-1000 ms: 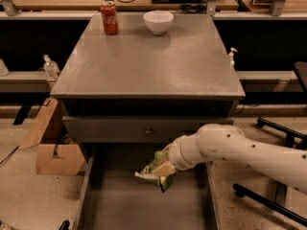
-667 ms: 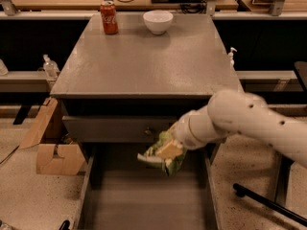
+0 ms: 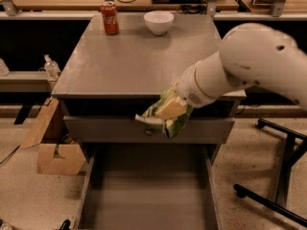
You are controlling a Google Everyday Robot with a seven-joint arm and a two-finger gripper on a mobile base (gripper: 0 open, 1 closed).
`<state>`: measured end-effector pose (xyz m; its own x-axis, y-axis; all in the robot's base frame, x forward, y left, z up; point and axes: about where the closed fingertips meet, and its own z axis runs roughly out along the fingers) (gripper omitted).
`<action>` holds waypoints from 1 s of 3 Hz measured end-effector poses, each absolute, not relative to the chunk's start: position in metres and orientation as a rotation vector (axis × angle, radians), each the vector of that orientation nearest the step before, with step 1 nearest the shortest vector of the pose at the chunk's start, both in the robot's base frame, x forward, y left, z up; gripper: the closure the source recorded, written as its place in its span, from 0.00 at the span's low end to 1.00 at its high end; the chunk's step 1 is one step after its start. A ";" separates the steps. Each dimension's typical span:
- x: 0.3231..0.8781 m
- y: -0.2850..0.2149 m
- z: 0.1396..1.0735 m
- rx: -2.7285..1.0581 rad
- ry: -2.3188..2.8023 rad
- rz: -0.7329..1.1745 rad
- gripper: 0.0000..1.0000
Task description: Pick green jalapeno chip bag from middle drawer and place on counter
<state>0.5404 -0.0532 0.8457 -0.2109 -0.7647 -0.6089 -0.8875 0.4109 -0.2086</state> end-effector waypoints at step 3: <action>0.674 -0.041 0.957 -1.148 1.696 -0.101 1.00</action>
Offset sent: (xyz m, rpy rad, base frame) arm 0.1457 0.0266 0.1550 0.0747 -0.5485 -0.1411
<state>0.6738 -0.0415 0.9572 -0.0035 -0.7203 -0.6936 -0.6330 0.5385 -0.5562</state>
